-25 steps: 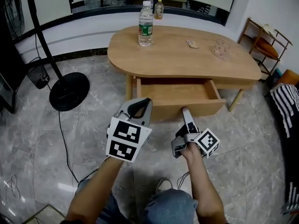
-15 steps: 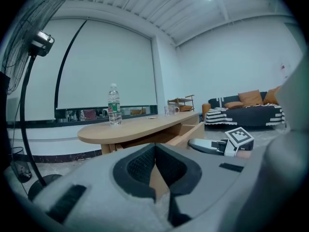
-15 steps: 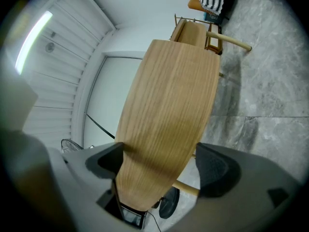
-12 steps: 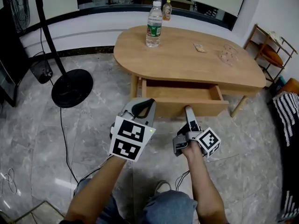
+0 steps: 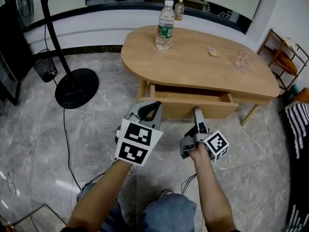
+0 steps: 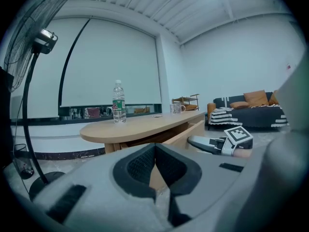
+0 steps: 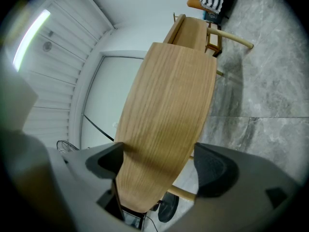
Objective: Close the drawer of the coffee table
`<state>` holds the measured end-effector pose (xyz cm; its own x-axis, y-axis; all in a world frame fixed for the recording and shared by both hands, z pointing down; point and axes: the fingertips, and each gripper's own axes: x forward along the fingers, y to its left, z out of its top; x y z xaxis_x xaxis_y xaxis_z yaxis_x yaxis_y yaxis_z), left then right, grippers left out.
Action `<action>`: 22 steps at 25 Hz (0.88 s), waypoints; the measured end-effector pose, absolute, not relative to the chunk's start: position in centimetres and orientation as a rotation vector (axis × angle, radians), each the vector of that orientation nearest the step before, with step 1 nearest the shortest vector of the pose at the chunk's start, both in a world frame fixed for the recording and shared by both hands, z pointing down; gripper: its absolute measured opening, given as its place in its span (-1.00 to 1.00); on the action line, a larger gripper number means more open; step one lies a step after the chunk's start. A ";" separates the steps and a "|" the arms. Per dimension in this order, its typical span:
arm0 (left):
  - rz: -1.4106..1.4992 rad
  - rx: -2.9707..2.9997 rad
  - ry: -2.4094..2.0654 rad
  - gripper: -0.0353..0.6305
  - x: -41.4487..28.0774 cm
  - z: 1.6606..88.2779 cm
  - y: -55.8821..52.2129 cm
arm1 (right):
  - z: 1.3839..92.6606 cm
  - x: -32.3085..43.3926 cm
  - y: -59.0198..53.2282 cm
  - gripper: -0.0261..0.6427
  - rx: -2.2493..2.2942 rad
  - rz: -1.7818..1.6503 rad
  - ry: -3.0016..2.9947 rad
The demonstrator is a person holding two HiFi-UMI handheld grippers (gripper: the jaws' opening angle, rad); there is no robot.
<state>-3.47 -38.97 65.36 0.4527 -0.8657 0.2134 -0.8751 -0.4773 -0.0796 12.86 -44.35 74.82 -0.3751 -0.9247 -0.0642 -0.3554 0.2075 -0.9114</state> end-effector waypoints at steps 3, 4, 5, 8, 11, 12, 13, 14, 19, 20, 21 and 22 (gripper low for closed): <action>0.349 2.633 -1.589 -0.89 -3.6 65.5 -39.5 | 74.7 12.7 -45.2 0.44 -1.174 -1.138 1.855; 0.348 2.630 -1.592 -0.89 -3.7 65.5 -39.6 | 74.6 12.5 -45.5 0.44 -1.168 -1.139 1.858; 0.348 2.627 -1.594 -0.89 -3.8 65.6 -39.8 | 74.7 12.5 -45.8 0.44 -1.165 -1.142 1.861; 0.349 2.618 -1.596 -0.89 -3.8 65.7 -40.3 | 74.8 12.3 -46.5 0.44 -1.165 -1.150 1.865; 0.354 2.616 -1.598 -0.89 -3.7 65.8 -40.9 | 74.8 12.2 -47.4 0.44 -1.166 -1.150 1.865; 0.353 2.615 -1.599 -0.89 -3.7 65.8 -41.1 | 74.8 12.2 -47.6 0.44 -1.166 -1.150 1.866; 0.353 2.613 -1.602 -0.89 -3.7 65.7 -41.3 | 74.8 12.1 -47.9 0.44 -1.164 -1.151 1.868; 0.353 2.610 -1.604 -0.89 -3.7 65.7 -41.5 | 74.8 12.1 -48.2 0.44 -1.163 -1.154 1.869; 0.368 2.601 -1.613 -0.89 -3.6 65.9 -42.1 | 74.9 11.9 -49.1 0.44 -1.165 -1.170 1.869; 0.370 2.599 -1.617 -0.89 -3.6 65.9 -42.2 | 74.8 11.9 -49.4 0.44 -1.158 -1.167 1.874; 0.371 2.596 -1.623 -0.89 -3.7 65.9 -42.4 | 74.8 11.8 -49.7 0.44 -1.153 -1.167 1.876; 0.372 2.594 -1.630 -0.89 -3.8 65.8 -42.5 | 74.8 11.7 -50.0 0.44 -1.151 -1.168 1.877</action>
<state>-3.76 -42.54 65.79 0.4134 -0.8805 0.2318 -0.8939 -0.4409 -0.0807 11.72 -50.02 74.77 -0.4132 -0.9082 -0.0662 -0.3414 0.2220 -0.9133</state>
